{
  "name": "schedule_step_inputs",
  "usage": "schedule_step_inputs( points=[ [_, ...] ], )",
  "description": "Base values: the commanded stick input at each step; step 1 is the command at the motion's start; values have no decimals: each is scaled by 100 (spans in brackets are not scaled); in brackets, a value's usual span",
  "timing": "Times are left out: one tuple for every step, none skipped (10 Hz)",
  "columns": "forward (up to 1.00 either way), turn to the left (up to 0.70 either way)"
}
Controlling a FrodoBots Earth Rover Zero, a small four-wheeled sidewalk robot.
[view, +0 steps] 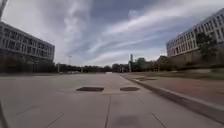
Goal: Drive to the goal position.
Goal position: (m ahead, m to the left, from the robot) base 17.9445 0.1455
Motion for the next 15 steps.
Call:
schedule_step_inputs(
  points=[
    [85,0],
    [85,0],
    [85,0],
    [85,0],
    [85,0],
    [85,0],
    [85,0],
    [85,0],
    [85,0],
    [85,0],
    [85,0],
    [85,0],
    [85,0],
    [85,0],
    [85,0]
  ],
)
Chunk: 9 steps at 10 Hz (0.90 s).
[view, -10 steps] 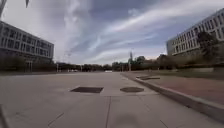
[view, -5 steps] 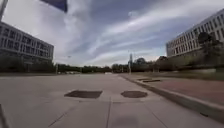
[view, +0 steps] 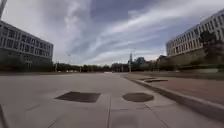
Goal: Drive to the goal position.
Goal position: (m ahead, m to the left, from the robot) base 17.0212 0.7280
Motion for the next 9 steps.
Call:
schedule_step_inputs(
  points=[
    [85,0],
    [85,0],
    [85,0],
    [85,0],
    [85,0],
    [85,0],
    [85,0],
    [85,0],
    [85,0]
  ],
)
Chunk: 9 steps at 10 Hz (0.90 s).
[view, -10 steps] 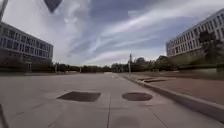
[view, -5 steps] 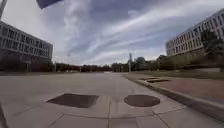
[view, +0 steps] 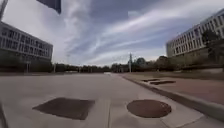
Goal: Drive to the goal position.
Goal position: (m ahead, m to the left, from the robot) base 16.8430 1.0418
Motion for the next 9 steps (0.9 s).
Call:
schedule_step_inputs(
  points=[
    [85,0],
    [85,0],
    [85,0],
    [85,0],
    [85,0],
    [85,0],
    [85,0],
    [85,0],
    [85,0]
  ],
)
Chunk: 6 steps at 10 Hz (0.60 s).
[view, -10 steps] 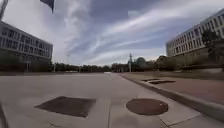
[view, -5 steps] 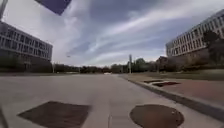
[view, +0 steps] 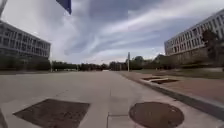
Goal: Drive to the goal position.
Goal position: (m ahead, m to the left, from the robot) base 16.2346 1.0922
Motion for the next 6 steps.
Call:
schedule_step_inputs(
  points=[
    [85,0],
    [85,0],
    [85,0],
    [85,0],
    [85,0],
    [85,0]
  ],
)
